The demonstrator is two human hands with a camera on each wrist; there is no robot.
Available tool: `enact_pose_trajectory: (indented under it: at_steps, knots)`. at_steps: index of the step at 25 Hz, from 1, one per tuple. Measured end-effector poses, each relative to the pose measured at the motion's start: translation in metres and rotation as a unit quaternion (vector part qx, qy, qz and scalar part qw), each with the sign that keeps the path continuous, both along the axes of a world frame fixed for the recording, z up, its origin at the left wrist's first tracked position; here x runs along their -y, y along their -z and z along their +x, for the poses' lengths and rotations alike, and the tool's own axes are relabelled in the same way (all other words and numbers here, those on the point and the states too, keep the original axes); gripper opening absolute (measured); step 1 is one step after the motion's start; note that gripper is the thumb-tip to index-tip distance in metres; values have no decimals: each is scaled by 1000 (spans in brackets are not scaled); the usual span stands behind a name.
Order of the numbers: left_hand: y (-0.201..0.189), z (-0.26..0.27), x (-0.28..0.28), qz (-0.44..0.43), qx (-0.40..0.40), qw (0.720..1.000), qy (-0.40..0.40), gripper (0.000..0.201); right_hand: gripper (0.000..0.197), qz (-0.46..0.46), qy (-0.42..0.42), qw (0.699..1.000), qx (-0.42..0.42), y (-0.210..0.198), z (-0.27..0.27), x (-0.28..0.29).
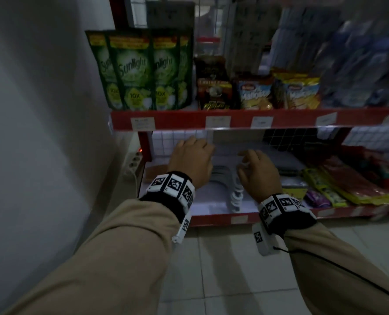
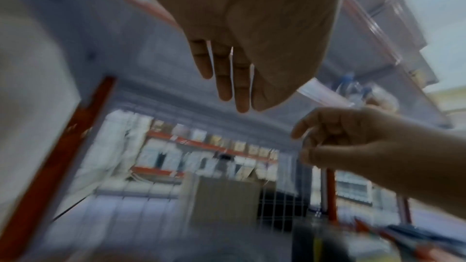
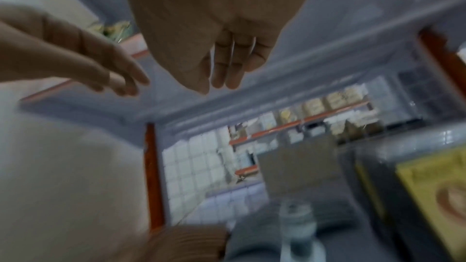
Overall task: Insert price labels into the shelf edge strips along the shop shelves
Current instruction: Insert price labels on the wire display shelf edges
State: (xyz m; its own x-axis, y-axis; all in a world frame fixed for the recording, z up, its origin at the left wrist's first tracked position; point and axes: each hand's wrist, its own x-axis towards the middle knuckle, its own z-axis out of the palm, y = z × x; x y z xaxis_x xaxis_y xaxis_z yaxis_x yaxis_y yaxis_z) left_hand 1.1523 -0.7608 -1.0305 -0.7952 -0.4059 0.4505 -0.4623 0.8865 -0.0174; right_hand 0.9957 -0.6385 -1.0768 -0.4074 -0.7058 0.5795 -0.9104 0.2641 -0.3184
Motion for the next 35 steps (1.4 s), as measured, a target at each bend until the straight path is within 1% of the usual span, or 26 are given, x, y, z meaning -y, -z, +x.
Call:
enact_pose_trajectory:
  at_steps: [3,4,8,11,13,15,17,20,23,25,28,31,35]
  knots:
    - [-44,-13,5,-24,-65,997,34,28,24,-15,37,999,-11,-39,-13,-6]
    - [-51,-15,5,-23,-74,996,43,26,24,-17,50,999,-10,-47,-16,-7]
    - [-67,-30,7,-26,-68,994,84,25,20,-20,109,994,-7,-75,-23,-14]
    - [-74,-42,6,-37,-81,990,106,24,18,-8,149,989,-14,-81,-36,-25]
    - [-74,-50,0,-47,-86,988,117,25,17,-35,167,985,-14,-80,-47,-35]
    - [-71,-58,-6,-53,-89,987,123,25,18,-57,169,984,-18,-73,-57,-46]
    - [-65,-68,-15,-52,-87,987,123,26,19,-59,171,983,-24,-68,-69,-54]
    - [-61,-90,-34,-48,-89,987,123,29,24,-85,186,978,-41,-68,-95,-66]
    - [-61,-116,-51,-69,-97,985,124,32,25,-119,165,973,-106,-73,-123,-75]
    - [-57,-135,-64,-70,-104,985,121,36,26,-122,156,971,-134,-75,-141,-81]
    - [-53,-162,-85,-85,-104,988,80,40,29,-121,122,971,-165,-71,-164,-88]
    - [-54,-190,-101,-96,-124,987,37,42,29,-116,74,973,-184,-72,-182,-93]
    - [-57,-210,-106,-93,-132,987,-26,40,32,-113,58,972,-197,-76,-192,-90]
